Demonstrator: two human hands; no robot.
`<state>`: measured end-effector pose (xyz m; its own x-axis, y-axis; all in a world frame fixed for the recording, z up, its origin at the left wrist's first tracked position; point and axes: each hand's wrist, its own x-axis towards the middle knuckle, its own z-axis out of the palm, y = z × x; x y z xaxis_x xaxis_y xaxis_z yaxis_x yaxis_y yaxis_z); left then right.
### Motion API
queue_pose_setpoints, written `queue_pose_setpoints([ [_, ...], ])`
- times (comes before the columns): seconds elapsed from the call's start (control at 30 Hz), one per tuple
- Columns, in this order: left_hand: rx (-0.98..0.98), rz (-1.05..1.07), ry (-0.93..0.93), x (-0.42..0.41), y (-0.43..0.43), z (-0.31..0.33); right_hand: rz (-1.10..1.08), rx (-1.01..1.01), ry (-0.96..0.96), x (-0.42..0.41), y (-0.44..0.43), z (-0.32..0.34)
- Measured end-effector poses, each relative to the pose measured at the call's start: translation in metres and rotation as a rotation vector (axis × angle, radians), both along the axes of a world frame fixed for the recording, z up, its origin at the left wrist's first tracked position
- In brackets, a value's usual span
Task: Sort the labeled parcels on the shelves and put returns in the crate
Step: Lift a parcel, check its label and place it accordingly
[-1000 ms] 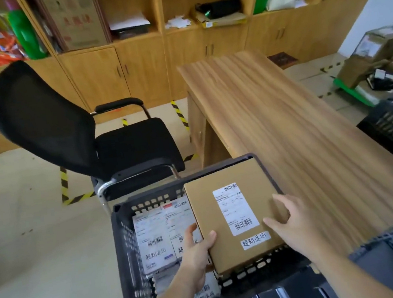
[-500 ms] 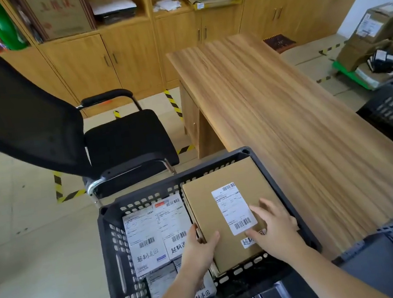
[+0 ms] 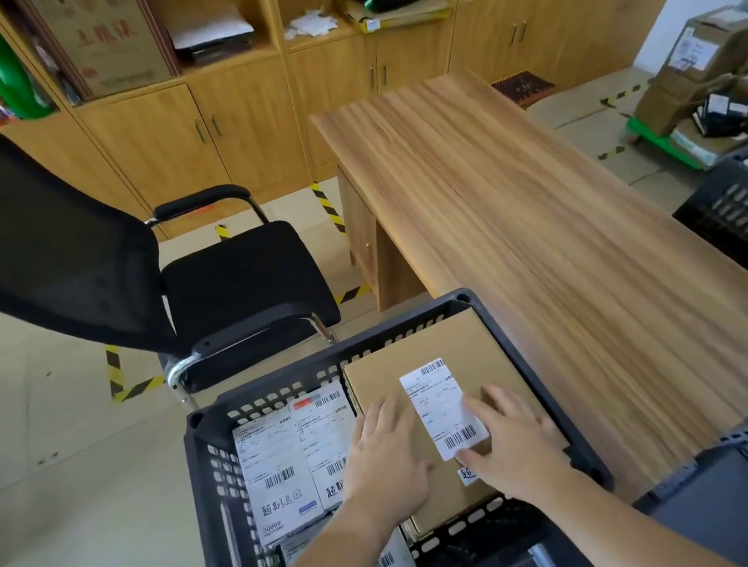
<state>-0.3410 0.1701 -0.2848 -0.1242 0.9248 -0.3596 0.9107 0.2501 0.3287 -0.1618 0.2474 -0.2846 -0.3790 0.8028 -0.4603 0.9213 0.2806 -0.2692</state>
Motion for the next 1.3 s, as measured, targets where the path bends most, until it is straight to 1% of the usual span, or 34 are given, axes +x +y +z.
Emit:
queue_pose_setpoints([
  [0.1,-0.023,0.015,-0.032,0.002,0.003,0.001,0.012,-0.003,-0.003,-0.001,0.0,0.001],
  [0.23,-0.059,-0.001,-0.022,0.001,0.008,0.005,0.026,-0.024,-0.018,-0.004,0.001,0.007],
  [0.3,-0.06,0.023,-0.026,0.0,0.013,0.018,0.026,-0.037,0.003,-0.005,0.004,0.016],
  [0.4,-0.01,0.073,-0.047,-0.006,0.025,0.048,-0.017,-0.05,0.082,-0.01,0.009,0.047],
  [0.5,0.058,0.046,-0.019,-0.014,0.035,0.087,-0.03,0.033,0.13,-0.017,0.016,0.086],
  [0.73,0.267,-0.005,0.084,-0.027,0.036,0.184,-0.081,0.256,0.364,-0.022,0.022,0.187],
  [0.83,0.339,-0.029,0.097,-0.035,0.034,0.212,-0.108,0.356,0.388,-0.02,0.014,0.222],
  [0.9,0.379,-0.088,0.078,-0.035,0.036,0.229,-0.146,0.405,0.394,-0.014,0.003,0.24],
  [0.97,0.431,-0.189,0.052,-0.033,0.041,0.246,-0.203,0.454,0.397,-0.007,-0.01,0.257],
  [1.07,0.524,-0.339,-0.023,-0.016,0.047,0.27,-0.339,0.536,0.377,0.012,-0.037,0.278],
  [1.13,0.581,-0.447,-0.077,0.005,0.046,0.286,-0.428,0.601,0.369,0.03,-0.06,0.291],
  [1.2,0.604,-0.565,-0.137,0.034,0.039,0.3,-0.535,0.623,0.35,0.051,-0.087,0.303],
  [1.3,0.621,-0.75,-0.233,0.09,0.023,0.314,-0.689,0.705,0.265,0.092,-0.136,0.316],
])
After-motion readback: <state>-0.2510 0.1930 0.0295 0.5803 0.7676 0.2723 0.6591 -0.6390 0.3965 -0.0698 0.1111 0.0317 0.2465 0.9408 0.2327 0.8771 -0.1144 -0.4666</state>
